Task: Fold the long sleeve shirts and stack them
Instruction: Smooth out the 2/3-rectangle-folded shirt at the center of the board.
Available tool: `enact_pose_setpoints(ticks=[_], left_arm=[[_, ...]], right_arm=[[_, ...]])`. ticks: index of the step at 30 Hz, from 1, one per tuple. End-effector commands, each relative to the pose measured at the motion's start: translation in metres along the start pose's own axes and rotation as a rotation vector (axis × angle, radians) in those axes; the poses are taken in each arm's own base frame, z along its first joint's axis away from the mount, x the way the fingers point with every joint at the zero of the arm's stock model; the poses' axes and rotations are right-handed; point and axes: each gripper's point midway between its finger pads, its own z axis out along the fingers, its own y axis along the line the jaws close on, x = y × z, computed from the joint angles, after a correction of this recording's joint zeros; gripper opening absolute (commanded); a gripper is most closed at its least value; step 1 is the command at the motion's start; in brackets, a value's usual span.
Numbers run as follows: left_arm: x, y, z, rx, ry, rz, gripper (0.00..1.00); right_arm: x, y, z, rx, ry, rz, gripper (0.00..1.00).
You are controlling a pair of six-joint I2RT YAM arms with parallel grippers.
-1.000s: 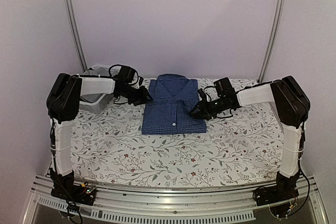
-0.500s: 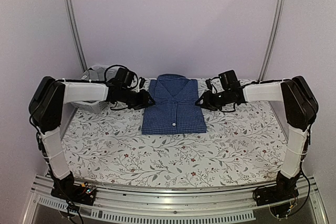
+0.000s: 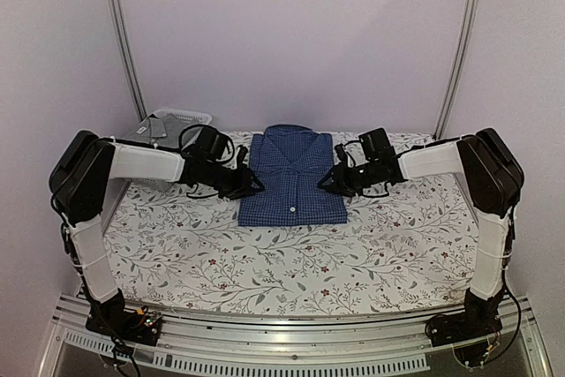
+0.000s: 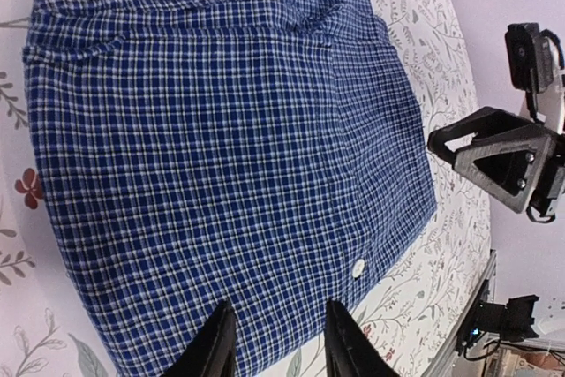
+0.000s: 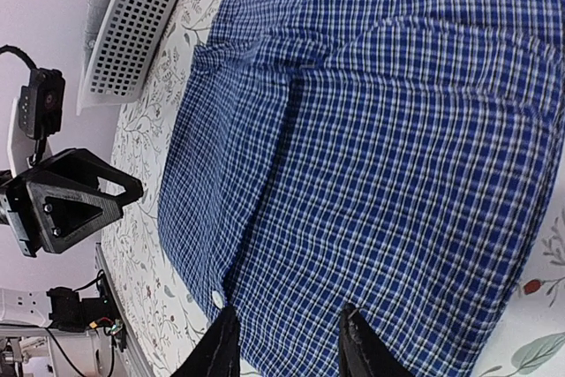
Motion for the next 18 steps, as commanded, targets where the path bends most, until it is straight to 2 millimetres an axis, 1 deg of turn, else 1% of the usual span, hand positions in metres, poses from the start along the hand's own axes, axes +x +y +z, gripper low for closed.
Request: enact_pose_setpoints(ticks=[1,2,4,8,10,13,15,18], left_arm=[[0.015,-0.006,0.005,0.061,0.034,-0.026,0.34],[0.02,-0.004,0.007,0.066,0.046,-0.036,0.34],[0.031,0.004,0.009,0.058,0.067,-0.056,0.34],[0.052,0.021,0.008,0.031,0.104,-0.095,0.33],[0.062,0.027,0.008,0.018,0.122,-0.107,0.33],[0.071,0.037,0.007,-0.001,0.137,-0.118,0.33],[0.077,0.042,0.005,-0.012,0.144,-0.124,0.33],[0.079,0.046,0.002,-0.028,0.148,-0.124,0.33]], right_arm=[[0.035,0.01,0.013,-0.078,0.07,0.037,0.36],[0.041,0.009,0.013,-0.075,0.074,0.041,0.36],[0.054,0.002,0.011,-0.057,0.083,0.059,0.36],[0.08,-0.02,0.004,-0.008,0.102,0.105,0.36],[0.089,-0.031,-0.002,0.008,0.1,0.129,0.36],[0.095,-0.04,-0.01,0.02,0.094,0.152,0.37],[0.099,-0.042,-0.014,0.03,0.094,0.154,0.37],[0.099,-0.04,-0.018,0.036,0.09,0.148,0.36]])
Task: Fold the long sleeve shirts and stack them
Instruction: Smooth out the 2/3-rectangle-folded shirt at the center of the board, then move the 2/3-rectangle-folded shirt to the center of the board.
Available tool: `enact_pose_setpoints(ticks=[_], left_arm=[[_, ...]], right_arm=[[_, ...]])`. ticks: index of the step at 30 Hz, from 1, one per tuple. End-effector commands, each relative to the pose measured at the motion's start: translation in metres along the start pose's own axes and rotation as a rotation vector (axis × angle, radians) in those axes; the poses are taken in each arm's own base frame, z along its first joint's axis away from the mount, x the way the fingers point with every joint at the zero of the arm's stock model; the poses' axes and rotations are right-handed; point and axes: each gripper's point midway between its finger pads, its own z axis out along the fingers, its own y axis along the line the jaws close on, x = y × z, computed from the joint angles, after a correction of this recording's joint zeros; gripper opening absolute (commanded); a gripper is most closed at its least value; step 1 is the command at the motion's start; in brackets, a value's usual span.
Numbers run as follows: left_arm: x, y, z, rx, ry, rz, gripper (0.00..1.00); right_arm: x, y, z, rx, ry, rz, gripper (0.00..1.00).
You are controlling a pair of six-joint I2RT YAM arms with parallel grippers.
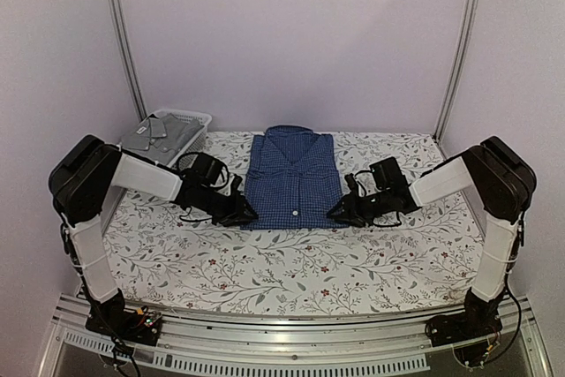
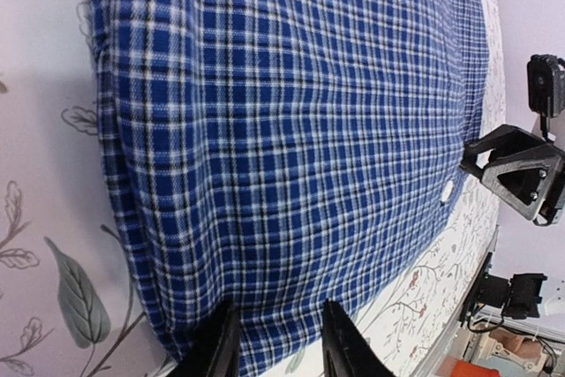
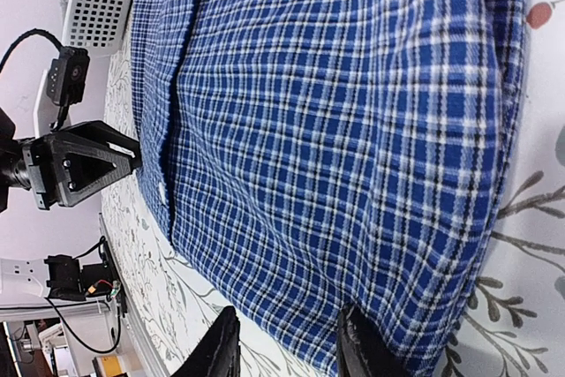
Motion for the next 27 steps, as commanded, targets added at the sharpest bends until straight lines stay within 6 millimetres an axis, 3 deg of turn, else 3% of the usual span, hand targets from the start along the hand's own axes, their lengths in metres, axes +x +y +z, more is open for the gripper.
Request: enact_pose_setpoints(ticks=[1,6,12,22,27], left_arm=[[0.007,0.006,-0.008,-0.022,0.005,-0.003,0.32],[0.005,-0.004,-0.028,-0.028,-0.029,0.03,0.33],[0.015,0.01,-0.042,-0.104,-0.036,0.042,0.33],[0.023,0.016,-0.041,-0.143,-0.028,0.078,0.33],[0.021,0.017,-0.032,-0.161,-0.027,0.091,0.33]], right_arm=[[0.006,-0.01,-0.01,0.055,-0.009,0.024,0.36],[0.002,-0.014,-0.028,0.151,-0.052,-0.002,0.36],[0.004,-0.023,-0.046,0.255,-0.074,-0.027,0.35],[0.009,-0.032,-0.048,0.324,-0.064,-0.054,0.31],[0.013,-0.028,-0.039,0.335,-0.044,-0.084,0.29]])
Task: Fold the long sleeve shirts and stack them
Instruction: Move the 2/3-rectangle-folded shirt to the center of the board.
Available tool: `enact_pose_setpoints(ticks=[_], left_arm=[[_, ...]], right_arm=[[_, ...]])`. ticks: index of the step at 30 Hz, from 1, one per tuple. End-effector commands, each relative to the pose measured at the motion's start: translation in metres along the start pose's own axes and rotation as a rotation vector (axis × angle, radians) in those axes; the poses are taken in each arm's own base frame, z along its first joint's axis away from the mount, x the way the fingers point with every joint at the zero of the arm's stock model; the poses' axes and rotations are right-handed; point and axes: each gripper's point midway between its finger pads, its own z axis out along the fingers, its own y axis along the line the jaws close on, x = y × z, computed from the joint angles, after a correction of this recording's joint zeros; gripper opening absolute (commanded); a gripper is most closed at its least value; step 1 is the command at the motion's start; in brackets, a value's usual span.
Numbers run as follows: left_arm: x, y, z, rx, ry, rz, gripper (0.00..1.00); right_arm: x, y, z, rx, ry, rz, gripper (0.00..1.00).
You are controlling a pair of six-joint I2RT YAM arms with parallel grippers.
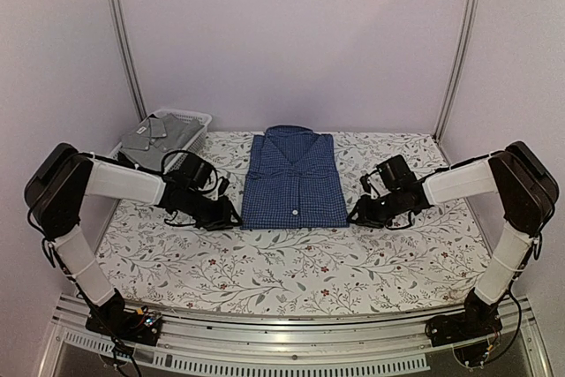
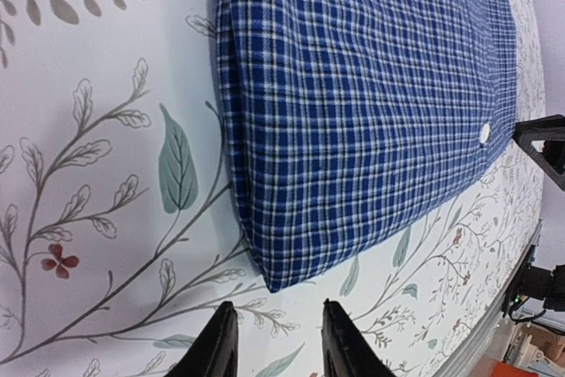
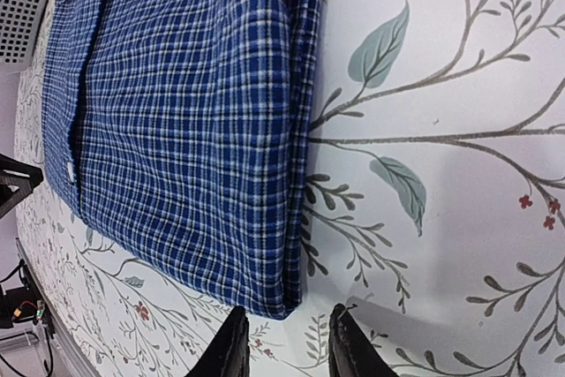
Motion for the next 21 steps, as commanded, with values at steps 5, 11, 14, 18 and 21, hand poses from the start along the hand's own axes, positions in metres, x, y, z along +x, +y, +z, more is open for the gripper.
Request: enact_pose_setpoints(ticks=[5,11,14,18,21], left_arm=[[-0.003,0.0,0.014,-0.032,0.005,0.039,0.32],[-0.002,-0.002,0.018,-0.043,0.014,0.046,0.3],[-0.002,-0.002,0.02,-0.048,0.015,0.047,0.29],[-0.003,-0.006,0.023,-0.042,0.024,0.048,0.25],[-0.003,-0.008,0.024,-0.039,0.024,0.047,0.21]], right_arm=[[0.009,-0.001,0.009,0.052,0.02,-0.046,0.26],[0.012,0.001,0.011,0.06,0.025,-0.059,0.25],[0.012,0.003,0.014,0.059,0.027,-0.065,0.24],[0.013,0.006,0.018,0.062,0.033,-0.072,0.22],[0.014,0.006,0.021,0.071,0.041,-0.075,0.19]])
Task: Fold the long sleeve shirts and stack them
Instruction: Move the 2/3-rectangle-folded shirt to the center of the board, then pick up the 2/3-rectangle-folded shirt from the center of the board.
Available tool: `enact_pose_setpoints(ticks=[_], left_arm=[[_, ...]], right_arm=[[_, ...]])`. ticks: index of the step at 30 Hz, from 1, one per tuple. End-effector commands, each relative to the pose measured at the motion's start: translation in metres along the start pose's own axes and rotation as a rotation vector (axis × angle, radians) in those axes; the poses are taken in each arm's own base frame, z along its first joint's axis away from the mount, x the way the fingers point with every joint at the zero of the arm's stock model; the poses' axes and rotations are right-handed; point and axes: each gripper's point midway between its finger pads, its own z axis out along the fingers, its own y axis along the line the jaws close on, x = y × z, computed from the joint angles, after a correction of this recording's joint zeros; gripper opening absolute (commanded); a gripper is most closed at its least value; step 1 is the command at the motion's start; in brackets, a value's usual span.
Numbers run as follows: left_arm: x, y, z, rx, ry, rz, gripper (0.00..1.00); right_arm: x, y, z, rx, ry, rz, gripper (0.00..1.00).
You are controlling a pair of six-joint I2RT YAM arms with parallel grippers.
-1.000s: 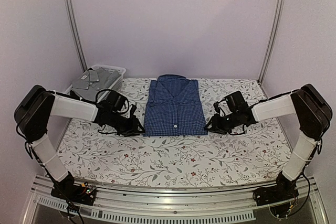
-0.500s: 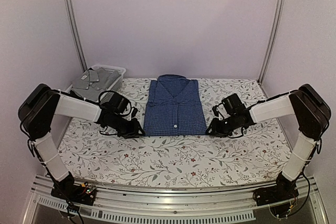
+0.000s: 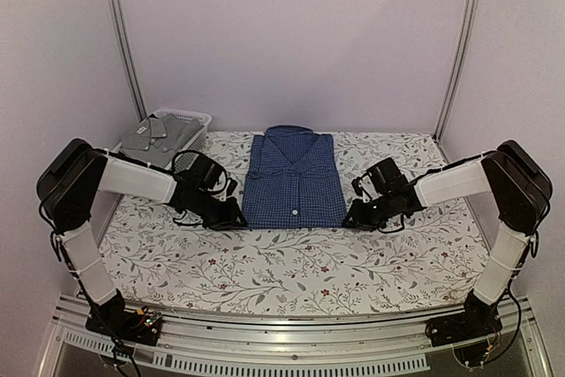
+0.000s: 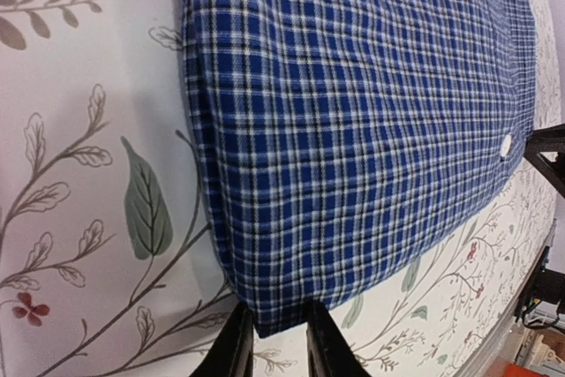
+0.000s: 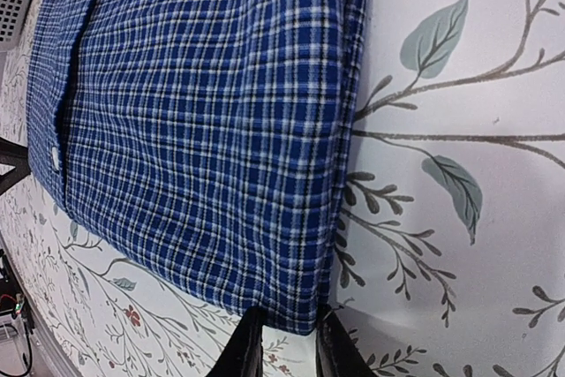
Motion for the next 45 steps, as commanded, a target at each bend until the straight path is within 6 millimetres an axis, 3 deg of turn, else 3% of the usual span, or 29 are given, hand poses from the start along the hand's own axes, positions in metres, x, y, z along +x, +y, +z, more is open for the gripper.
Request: enact_pose_setpoints(ticks=[1,5,10,14,27,30,36,45], left_arm=[[0.0,-0.006,0.003,-0.002,0.01,0.017,0.2],[0.001,-0.008,0.002,0.004,0.016,0.013,0.12],[0.008,-0.015,-0.005,0.019,0.035,0.017,0.02],[0.024,-0.017,-0.013,0.017,0.068,0.016,0.0],[0.13,-0.027,-0.045,0.008,0.193,-0.03,0.0],[0.154,-0.024,-0.049,-0.005,0.217,-0.051,0.0],[0.163,-0.025,-0.056,-0.006,0.195,-0.05,0.0],[0.143,-0.043,-0.082,-0.014,0.117,0.001,0.0]], right_arm=[[0.004,-0.003,0.009,0.037,0.022,-0.012,0.17],[0.006,-0.008,0.011,0.069,0.04,-0.001,0.01],[0.013,-0.008,0.004,0.068,0.056,0.003,0.0],[0.027,-0.002,-0.007,0.044,0.08,0.018,0.0],[0.131,0.01,-0.051,0.047,0.198,0.066,0.0],[0.144,0.016,-0.062,0.034,0.185,0.092,0.0],[0.137,0.025,-0.081,0.017,0.106,0.113,0.0],[0.114,0.044,-0.105,0.002,0.004,0.068,0.0]])
